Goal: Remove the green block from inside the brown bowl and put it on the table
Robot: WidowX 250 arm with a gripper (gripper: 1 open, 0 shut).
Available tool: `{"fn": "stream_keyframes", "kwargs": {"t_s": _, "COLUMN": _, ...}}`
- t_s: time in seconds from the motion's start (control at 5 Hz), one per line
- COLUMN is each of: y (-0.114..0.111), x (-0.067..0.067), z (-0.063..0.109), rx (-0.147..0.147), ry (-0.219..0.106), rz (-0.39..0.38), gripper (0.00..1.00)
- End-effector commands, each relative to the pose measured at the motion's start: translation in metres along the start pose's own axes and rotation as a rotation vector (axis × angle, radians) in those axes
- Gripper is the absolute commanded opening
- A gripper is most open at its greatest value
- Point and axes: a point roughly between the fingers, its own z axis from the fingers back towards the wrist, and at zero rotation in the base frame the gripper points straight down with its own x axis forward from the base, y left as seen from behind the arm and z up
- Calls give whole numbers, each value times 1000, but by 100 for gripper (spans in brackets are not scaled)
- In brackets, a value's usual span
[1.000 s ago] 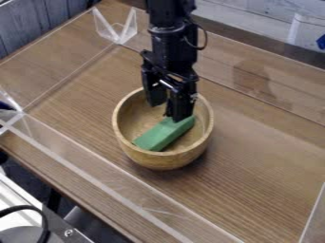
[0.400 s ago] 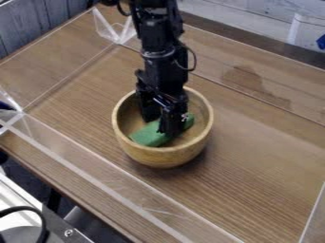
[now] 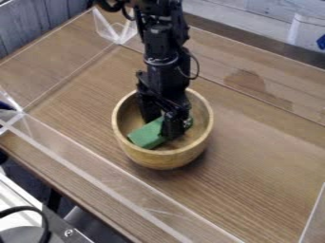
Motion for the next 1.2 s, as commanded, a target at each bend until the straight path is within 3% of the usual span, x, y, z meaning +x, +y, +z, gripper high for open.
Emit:
{"fn": "stream_keyframes", "kwargs": {"t_s": 0.0, "y": -9, "x": 2, "z": 8, "rx": 25, "ry": -29, "rz": -15, "gripper": 100}}
{"fn": "stream_keyframes", "kwargs": {"t_s": 0.2, "y": -19, "x": 0, "z": 29, "rx": 54, "ry": -62, "rz": -22, "gripper": 100}}
{"fn": "stream_keyframes", "kwargs": {"t_s": 0.4, "y": -21, "x": 1, "z": 30, "rx": 66, "ry": -73, "rz": -7, "gripper": 100}}
{"fn": "stream_keyframes", "kwargs": {"t_s": 0.6, "y": -14, "x": 1, "z": 31, "rx": 70, "ry": -63, "rz": 0, "gripper": 0}}
{"fn": "stream_keyframes", "kwargs": {"t_s": 1.0, "y": -10, "x": -3, "z": 43, "rx": 83, "ry": -67, "rz": 0, "gripper": 0}}
